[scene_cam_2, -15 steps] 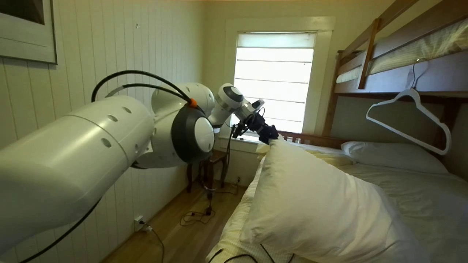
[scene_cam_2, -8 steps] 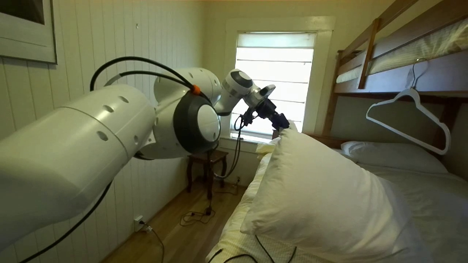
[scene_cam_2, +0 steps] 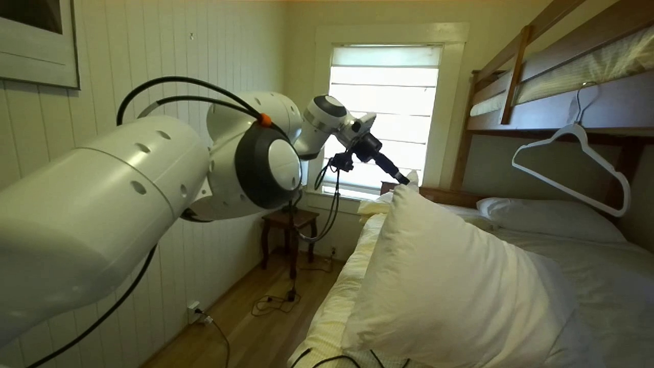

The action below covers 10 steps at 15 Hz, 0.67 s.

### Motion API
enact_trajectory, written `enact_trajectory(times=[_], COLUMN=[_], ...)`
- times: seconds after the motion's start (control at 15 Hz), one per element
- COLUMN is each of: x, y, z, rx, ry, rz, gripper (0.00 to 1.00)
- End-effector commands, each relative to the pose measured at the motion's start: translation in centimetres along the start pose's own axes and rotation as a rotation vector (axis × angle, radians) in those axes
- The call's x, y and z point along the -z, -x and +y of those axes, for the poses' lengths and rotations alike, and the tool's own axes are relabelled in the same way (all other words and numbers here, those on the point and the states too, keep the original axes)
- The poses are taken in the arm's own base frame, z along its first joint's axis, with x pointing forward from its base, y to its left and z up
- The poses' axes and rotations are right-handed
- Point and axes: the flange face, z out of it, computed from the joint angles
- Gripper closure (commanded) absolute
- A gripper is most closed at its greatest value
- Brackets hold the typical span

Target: Move the pillow to the left

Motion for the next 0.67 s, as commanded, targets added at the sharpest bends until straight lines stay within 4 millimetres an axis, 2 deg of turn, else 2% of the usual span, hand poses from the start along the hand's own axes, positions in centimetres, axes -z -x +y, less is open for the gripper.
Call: enact_trajectory(times=[0.0,0.2,0.33,0.6], x=[1.9,2.9,3.7,6.0], y=[-0.7,-1.1,-1.3,-0.7], z=[1.5,2.8,3.6,4.6], rx=[-0.157,-0.256,-0.256,-0.076], ry=[0.064,0.129,0.17,0.22], rz=[0.086,0.157,0.185,0.226], gripper=[0.25,0.02,0.0,0.0])
